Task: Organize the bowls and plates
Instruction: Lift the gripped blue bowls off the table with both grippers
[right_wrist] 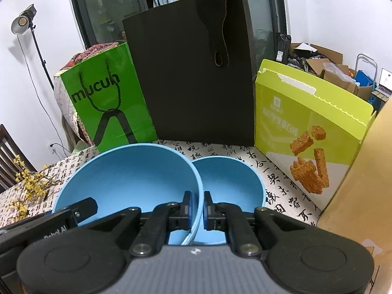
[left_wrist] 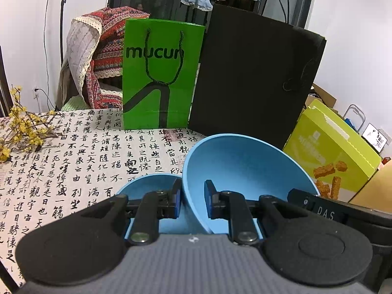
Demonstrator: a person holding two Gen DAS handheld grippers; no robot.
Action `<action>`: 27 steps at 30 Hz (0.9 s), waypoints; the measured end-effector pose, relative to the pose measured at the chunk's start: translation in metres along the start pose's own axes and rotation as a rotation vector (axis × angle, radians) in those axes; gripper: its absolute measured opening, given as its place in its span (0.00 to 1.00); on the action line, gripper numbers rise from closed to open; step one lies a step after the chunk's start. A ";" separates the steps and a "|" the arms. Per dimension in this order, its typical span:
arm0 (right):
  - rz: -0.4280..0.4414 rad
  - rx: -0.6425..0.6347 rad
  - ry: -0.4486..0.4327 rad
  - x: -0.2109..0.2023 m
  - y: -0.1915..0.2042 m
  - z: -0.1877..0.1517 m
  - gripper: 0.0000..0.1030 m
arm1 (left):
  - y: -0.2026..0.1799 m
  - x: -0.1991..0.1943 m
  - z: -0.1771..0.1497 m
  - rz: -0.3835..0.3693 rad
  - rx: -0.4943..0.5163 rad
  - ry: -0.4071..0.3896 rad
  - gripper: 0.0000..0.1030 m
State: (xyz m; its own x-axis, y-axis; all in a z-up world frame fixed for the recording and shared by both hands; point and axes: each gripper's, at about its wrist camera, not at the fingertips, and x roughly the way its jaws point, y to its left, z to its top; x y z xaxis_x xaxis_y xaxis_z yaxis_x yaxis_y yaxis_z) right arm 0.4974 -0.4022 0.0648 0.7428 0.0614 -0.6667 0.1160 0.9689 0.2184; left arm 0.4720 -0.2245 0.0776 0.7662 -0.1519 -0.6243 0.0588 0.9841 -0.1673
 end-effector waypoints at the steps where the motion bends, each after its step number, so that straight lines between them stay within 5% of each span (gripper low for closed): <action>1: 0.002 -0.001 -0.004 -0.003 0.000 -0.001 0.08 | 0.000 -0.003 0.000 0.001 0.001 -0.001 0.19; 27: 0.039 -0.019 -0.060 -0.081 0.023 -0.037 0.08 | 0.013 -0.085 -0.033 0.035 0.018 -0.052 0.19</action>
State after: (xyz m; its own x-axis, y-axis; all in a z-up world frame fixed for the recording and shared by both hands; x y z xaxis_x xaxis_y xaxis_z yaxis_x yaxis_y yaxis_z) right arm 0.4161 -0.3765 0.0973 0.7849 0.0849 -0.6137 0.0744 0.9705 0.2293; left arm 0.3864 -0.2015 0.1036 0.8004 -0.1127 -0.5888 0.0424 0.9903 -0.1320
